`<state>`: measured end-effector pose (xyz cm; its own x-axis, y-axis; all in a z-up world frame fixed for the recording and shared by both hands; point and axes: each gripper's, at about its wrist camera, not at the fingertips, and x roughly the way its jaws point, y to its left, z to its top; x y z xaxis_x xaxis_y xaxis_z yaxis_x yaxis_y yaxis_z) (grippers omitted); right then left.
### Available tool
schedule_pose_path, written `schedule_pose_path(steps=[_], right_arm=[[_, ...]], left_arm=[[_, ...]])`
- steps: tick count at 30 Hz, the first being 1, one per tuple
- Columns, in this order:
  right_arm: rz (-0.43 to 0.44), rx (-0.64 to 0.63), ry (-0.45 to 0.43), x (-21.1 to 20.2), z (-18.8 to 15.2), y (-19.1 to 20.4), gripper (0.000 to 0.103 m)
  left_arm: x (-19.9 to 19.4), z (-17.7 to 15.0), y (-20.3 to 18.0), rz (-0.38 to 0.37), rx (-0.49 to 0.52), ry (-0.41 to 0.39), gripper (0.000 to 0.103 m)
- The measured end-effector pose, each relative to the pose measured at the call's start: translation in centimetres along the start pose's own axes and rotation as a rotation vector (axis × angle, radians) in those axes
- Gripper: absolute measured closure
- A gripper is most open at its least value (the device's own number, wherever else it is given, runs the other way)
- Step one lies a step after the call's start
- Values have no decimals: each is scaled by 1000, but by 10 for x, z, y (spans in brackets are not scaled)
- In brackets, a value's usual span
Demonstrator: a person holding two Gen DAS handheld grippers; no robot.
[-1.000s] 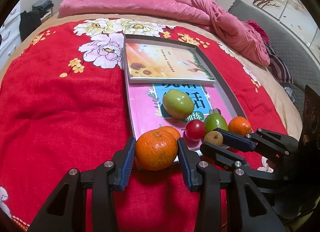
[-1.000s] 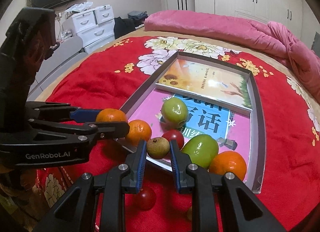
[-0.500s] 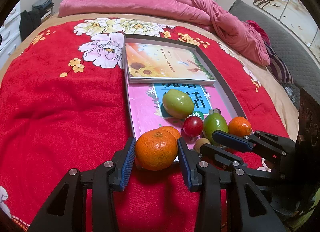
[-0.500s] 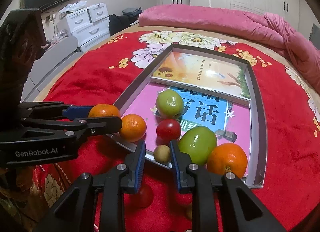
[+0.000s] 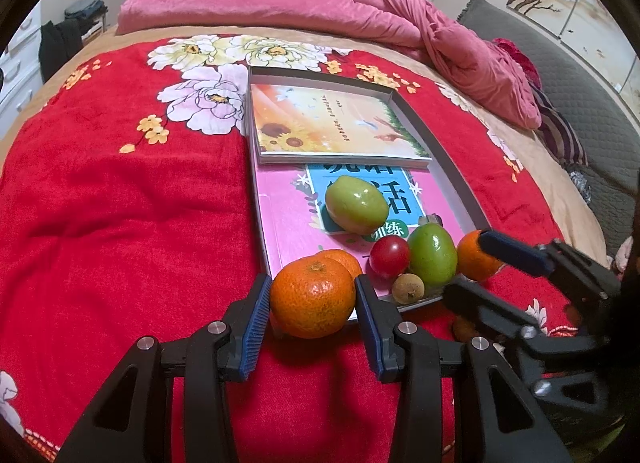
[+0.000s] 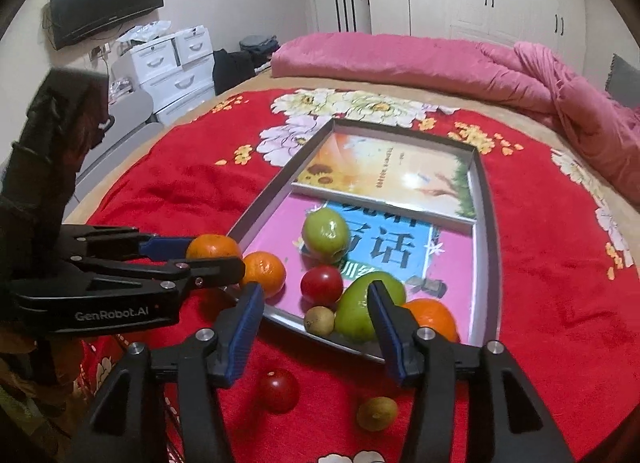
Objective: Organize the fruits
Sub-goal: 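Lower the mandarin into the tray and open the left tool, then withdraw both open tools toward the last cherry tomato and kiwifruit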
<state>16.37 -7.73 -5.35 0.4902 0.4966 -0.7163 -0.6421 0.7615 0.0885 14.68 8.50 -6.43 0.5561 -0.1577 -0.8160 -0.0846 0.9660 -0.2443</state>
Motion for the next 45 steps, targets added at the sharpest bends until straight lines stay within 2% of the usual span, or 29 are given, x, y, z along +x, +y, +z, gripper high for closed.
schedule_pose_path(steps=[4,7,9,12,16,17,19,26,28,29,35,45], right_arm=[[-6,9,-20,-11,1,-2,40],[-11,12,-29,-16,0,-3,40],[-17,14,-34,-19,0,-4,39],[-25,23,-44,-23,1,-6,37],[-32,43,-75,-33,2,-11,31],[-34,47,-80,-35,2,-12,28],[-43,65,-98,-41,3,-16,24],[-54,100,-129,-57,5,-29,21],[-62,107,-129,-60,5,-33,21],[-65,113,-130,-62,5,-35,21],[-78,124,-150,-76,3,-40,15],[-103,133,-120,-80,-11,-50,13]], left_arm=[[-1,0,1,6,-3,-1,56],[-3,1,1,5,-5,-7,54],[-5,1,0,7,-5,-11,48],[-9,3,0,8,-7,-19,47],[-15,4,-2,4,-9,-29,45],[-17,4,-2,3,-9,-32,42],[-22,5,-3,-2,-8,-48,38],[-44,12,-12,-26,7,-103,35],[-50,13,-15,-26,16,-119,25],[-53,13,-16,-28,20,-125,24],[-62,13,-26,-41,48,-135,24],[-65,8,-34,-50,65,-121,24]])
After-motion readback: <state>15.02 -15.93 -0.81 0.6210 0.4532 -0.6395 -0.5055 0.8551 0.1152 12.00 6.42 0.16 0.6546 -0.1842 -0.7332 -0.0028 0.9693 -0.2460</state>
